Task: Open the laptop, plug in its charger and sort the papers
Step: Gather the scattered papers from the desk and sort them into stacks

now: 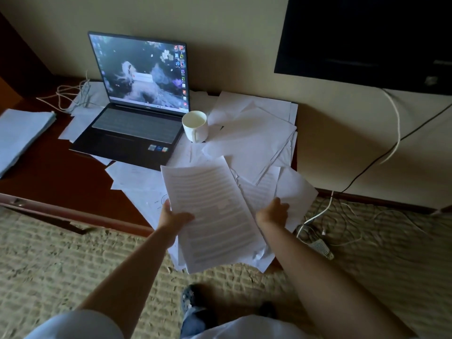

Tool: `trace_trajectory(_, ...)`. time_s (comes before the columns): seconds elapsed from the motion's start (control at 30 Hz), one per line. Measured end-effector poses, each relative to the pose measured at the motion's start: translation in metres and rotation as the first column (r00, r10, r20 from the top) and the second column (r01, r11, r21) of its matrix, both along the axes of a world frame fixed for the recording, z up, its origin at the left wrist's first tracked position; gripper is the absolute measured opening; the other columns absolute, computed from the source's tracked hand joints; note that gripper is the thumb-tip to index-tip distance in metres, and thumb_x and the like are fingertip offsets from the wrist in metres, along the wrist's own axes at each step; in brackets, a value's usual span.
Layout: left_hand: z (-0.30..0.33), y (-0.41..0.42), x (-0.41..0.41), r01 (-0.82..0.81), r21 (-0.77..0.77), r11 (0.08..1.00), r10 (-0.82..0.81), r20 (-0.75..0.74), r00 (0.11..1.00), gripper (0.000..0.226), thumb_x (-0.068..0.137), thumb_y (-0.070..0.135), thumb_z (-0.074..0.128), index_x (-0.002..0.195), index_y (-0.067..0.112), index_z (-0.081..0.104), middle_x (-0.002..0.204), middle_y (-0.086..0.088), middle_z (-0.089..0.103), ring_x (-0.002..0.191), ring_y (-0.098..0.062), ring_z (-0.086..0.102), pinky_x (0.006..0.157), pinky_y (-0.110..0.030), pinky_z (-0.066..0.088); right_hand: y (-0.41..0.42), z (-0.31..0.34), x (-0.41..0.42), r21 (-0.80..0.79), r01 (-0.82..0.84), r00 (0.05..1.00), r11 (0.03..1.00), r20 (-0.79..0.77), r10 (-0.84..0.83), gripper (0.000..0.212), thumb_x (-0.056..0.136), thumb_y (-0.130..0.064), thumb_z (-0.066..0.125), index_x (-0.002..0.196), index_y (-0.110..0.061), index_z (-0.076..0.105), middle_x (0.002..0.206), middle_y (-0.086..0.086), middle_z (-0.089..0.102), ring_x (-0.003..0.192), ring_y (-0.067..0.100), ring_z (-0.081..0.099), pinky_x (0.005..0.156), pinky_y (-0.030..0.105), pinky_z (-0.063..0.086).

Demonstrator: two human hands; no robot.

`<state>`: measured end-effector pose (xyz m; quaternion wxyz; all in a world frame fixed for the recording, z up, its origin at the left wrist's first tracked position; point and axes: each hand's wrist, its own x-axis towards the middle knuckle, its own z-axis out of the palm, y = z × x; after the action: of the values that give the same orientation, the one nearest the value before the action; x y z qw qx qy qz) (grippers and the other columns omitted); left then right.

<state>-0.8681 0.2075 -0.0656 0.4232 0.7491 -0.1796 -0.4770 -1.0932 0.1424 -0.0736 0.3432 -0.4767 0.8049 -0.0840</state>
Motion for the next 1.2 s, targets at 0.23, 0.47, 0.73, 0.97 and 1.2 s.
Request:
trace_trajectory(0.23, 0.001, -0.008, -0.001, 0.024, 0.077, 0.997, -0.021, -0.032, 0.999, 0.026, 0.081, -0.012, 0.058, 0.107, -0.011, 0.059, 0.077, -0.015, 0.061, 0.070, -0.028, 0.059, 0.078, -0.046, 0.052, 0.006, 0.001, 0.007, -0.180, 0.072, 0.997, 0.981, -0.026, -0.078, 0.029, 0.095, -0.010, 0.042, 0.119, -0.001, 0.054, 0.124, 0.020, 0.054, 0.113, 0.037, 0.052, 0.088, 0.040, 0.045)
trace_trajectory(0.47, 0.016, -0.018, 0.008, 0.018, 0.135, 0.991, 0.000, -0.129, 0.992, 0.014, 0.076, -0.014, 0.053, 0.084, -0.003, 0.057, 0.080, -0.019, 0.056, 0.074, -0.033, 0.055, 0.072, -0.040, 0.050, 0.004, 0.019, -0.042, -0.103, 0.321, 0.942, 0.941, 0.141, -0.306, 0.039, 0.093, -0.011, 0.039, 0.129, 0.002, 0.047, 0.131, 0.024, 0.051, 0.119, 0.039, 0.051, 0.095, 0.043, 0.043)
trace_trajectory(0.73, 0.007, -0.023, -0.041, 0.284, 0.200, 0.938, -0.234, -0.240, 0.942, 0.013, 0.073, -0.011, 0.052, 0.081, -0.004, 0.060, 0.075, -0.019, 0.056, 0.064, -0.029, 0.053, 0.065, -0.033, 0.046, 0.021, 0.028, -0.060, 0.126, 0.219, 0.869, 0.967, 0.425, -0.252, 0.013, 0.087, -0.009, 0.049, 0.089, -0.003, 0.060, 0.099, 0.019, 0.057, 0.077, 0.025, 0.056, 0.059, 0.022, 0.043)
trace_trajectory(0.97, 0.012, -0.019, -0.050, 0.255, 0.065, 0.965, -0.220, -0.331, 0.917, 0.026, 0.081, -0.004, 0.059, 0.107, -0.006, 0.062, 0.086, -0.020, 0.068, 0.065, -0.029, 0.067, 0.066, -0.040, 0.058, 0.016, 0.021, -0.061, 0.012, 0.244, 0.811, 0.970, 0.545, -0.211, 0.027, 0.091, -0.007, 0.037, 0.071, -0.017, 0.052, 0.077, 0.008, 0.054, 0.079, 0.024, 0.052, 0.066, 0.032, 0.039)
trace_trajectory(1.2, 0.007, -0.015, -0.045, 0.283, 0.032, 0.959, -0.248, -0.398, 0.883, 0.034, 0.091, 0.014, 0.054, 0.120, -0.004, 0.058, 0.098, -0.021, 0.069, 0.081, -0.032, 0.069, 0.066, -0.039, 0.058, 0.012, 0.018, -0.060, 0.156, 0.058, 0.833, 0.986, 0.537, -0.134, 0.026, 0.093, -0.005, 0.043, 0.111, -0.001, 0.060, 0.097, 0.009, 0.059, 0.085, 0.025, 0.055, 0.073, 0.026, 0.044)
